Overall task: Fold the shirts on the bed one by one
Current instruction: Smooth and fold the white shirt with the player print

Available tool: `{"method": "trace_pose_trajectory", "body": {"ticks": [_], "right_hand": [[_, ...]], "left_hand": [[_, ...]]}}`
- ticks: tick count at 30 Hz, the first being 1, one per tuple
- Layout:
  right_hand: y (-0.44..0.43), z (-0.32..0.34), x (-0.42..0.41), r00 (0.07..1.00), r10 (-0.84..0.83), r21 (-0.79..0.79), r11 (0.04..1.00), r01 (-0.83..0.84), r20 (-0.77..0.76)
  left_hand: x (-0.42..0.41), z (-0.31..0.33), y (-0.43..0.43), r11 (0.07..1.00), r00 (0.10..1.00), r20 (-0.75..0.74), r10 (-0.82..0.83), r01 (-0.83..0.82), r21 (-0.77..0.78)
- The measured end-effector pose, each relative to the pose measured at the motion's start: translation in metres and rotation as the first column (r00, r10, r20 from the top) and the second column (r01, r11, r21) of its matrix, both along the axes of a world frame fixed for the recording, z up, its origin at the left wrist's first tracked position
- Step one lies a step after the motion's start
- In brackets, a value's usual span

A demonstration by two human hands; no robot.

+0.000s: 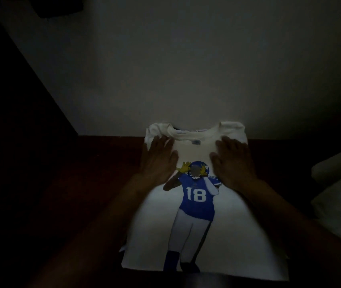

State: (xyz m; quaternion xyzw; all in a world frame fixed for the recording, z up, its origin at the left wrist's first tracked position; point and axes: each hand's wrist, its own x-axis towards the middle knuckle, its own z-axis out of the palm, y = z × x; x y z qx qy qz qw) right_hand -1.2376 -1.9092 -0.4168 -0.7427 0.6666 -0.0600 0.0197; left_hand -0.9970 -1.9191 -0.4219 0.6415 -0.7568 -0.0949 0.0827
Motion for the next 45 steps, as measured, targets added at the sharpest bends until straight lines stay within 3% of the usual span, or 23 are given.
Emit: {"method": "trace_pose_trajectory", "body": {"ticks": [3,6,8,11,16,21,33,40,45], "right_hand": [[0.001,0.009,-0.006,1.000,0.001,0.171,0.985,-0.002,0.011],[0.025,0.025,0.003,1.000,-0.007,0.242,0.970,0.004,0.011],[0.052,0.031,0.015,0.999,0.016,0.249,0.968,-0.023,0.028],[0.094,0.022,0.030,0.994,0.055,0.249,0.966,-0.076,0.091],[0.120,0.001,0.023,0.999,0.011,0.171,0.985,-0.019,0.046],[0.139,0.030,0.016,0.999,-0.028,0.142,0.990,0.022,0.044],[0.235,0.185,-0.004,0.995,-0.096,0.111,0.989,0.095,0.005],[0.315,0.343,-0.010,0.990,-0.138,0.123,0.983,0.133,0.030],[0.396,0.450,-0.043,0.963,-0.269,0.126,0.956,0.263,0.032]], "left_hand": [[0.001,0.012,0.009,0.999,0.998,0.053,0.013,-0.014,0.030],[-0.010,0.023,0.042,0.997,0.994,0.102,-0.028,0.021,0.068],[-0.019,0.021,0.071,0.995,0.998,0.025,-0.053,0.051,0.088],[-0.021,0.004,0.103,0.984,0.989,0.064,-0.131,0.122,0.127],[-0.004,-0.007,0.110,0.996,0.991,0.114,-0.066,0.059,0.063],[0.000,0.025,0.124,0.997,0.995,0.091,-0.043,0.037,0.073],[-0.022,0.200,0.217,0.989,0.982,0.119,-0.147,0.145,0.023],[-0.044,0.359,0.278,0.973,0.957,0.181,-0.227,0.229,0.010],[-0.066,0.471,0.323,0.938,0.920,0.204,-0.336,0.346,-0.016]]}}
